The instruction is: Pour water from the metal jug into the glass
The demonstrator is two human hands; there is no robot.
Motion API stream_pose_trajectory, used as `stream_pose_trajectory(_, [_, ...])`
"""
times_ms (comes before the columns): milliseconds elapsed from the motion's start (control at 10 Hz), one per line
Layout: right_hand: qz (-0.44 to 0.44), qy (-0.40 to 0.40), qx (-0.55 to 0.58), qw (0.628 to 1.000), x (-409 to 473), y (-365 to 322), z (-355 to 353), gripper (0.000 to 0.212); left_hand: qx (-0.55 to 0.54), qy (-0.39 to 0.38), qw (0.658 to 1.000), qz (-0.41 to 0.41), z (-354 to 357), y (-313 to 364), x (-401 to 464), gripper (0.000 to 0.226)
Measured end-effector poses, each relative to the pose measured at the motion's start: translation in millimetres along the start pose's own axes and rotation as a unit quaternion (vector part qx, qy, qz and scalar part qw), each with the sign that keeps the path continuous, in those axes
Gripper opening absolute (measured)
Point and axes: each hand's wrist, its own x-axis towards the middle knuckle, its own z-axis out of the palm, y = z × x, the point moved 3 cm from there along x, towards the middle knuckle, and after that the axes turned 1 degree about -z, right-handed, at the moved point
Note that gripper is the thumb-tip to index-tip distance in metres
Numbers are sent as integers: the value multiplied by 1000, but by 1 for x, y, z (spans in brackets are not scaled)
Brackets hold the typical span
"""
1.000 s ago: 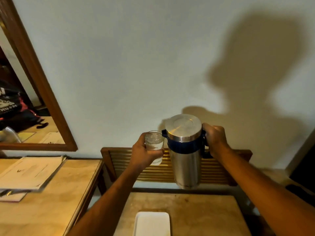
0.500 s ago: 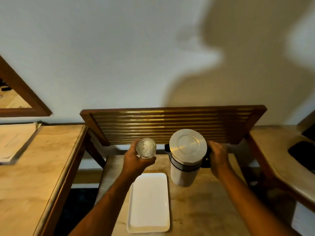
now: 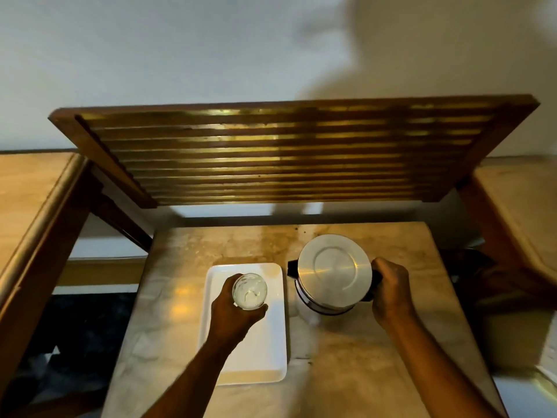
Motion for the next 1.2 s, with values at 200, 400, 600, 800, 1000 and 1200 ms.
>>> stream_pose_trajectory(200, [1, 19, 35, 999, 14, 24, -3, 41, -13, 8, 999, -33, 19, -32, 3, 72])
stream_pose_trajectory(400, [-4, 6, 37, 999, 19, 33, 4, 59, -1, 10, 999, -40, 29, -46, 5, 73])
stream_pose_trajectory(600, [-33, -37, 13, 999, 14, 34, 15, 59, -5, 17, 999, -42, 35, -55, 5, 80])
stream_pose_trajectory(800, [-34, -58, 2, 998, 12, 32, 15, 65, -1, 40, 999, -36, 36, -61, 6, 80])
stream_pose_trajectory(1000, [-51, -48, -6, 998, 11, 28, 12, 68, -10, 15, 999, -37, 36, -56, 4, 94])
stream_pose_trajectory(1200, [-34, -75, -23, 996, -3, 11, 7, 39, 46, -47, 997, -49, -9, 0, -9, 144])
